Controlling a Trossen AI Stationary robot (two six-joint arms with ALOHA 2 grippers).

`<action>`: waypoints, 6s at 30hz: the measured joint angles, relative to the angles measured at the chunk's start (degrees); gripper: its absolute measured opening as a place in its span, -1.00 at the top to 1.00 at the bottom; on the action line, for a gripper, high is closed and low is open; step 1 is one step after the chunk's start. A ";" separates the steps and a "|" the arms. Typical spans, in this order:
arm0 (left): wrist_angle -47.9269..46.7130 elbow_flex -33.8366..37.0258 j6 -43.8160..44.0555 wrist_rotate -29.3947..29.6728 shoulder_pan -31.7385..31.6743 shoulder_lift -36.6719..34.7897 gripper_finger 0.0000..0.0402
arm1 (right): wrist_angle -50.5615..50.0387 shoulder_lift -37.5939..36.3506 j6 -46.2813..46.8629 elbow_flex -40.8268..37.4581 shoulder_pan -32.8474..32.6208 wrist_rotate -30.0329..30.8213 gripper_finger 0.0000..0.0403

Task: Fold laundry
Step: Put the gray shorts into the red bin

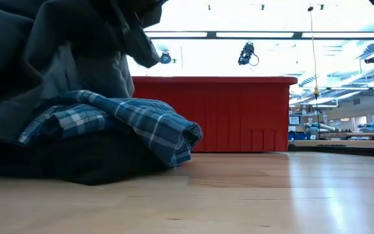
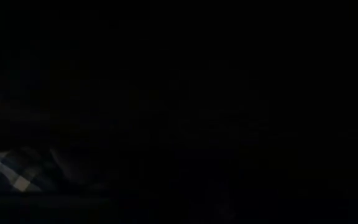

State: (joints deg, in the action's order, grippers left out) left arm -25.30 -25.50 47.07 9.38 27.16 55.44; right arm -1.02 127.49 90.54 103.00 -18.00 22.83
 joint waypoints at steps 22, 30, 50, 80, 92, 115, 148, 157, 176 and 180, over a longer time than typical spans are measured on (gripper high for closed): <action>0.11 -0.07 -1.44 -1.35 -0.02 0.00 0.29 | -5.42 -1.82 0.44 1.24 -0.83 0.61 -0.73; 0.14 -0.09 -1.42 -1.54 -0.02 0.00 0.29 | -13.46 -1.75 2.83 1.20 -0.73 -0.55 -0.73; 1.26 -0.07 1.69 -1.45 0.00 0.00 0.29 | -6.99 -1.00 2.89 -0.43 0.48 14.97 -0.73; 3.76 0.00 4.21 3.20 0.04 0.04 0.29 | -0.58 -1.11 8.77 -9.16 4.17 14.15 -0.20; 4.37 -0.01 1.94 2.42 0.07 0.04 0.05 | -0.54 -1.11 5.48 -9.16 3.27 13.49 0.65; -23.31 -20.25 -18.44 -2.43 -0.31 0.02 -0.12 | 0.11 -1.11 5.27 -9.16 2.58 12.02 0.65; -31.90 -33.19 -17.69 20.14 6.91 -21.96 0.14 | 6.47 -13.04 -5.05 -9.25 2.60 6.35 0.60; -31.93 -33.16 -17.56 20.17 6.88 -22.13 0.14 | 13.64 -17.20 -10.91 -9.16 4.55 2.47 0.59; -30.00 -33.14 -17.14 20.20 6.88 -22.32 0.14 | 19.31 -23.58 -22.80 -9.11 10.43 -3.47 0.59; -29.74 -33.14 -17.15 21.51 6.87 -22.16 0.14 | 19.25 -24.34 -23.28 -9.11 13.92 -7.81 0.59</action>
State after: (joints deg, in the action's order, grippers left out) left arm -55.05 -58.63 29.93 30.88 34.03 33.28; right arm 18.23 103.15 67.25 93.89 -4.08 15.02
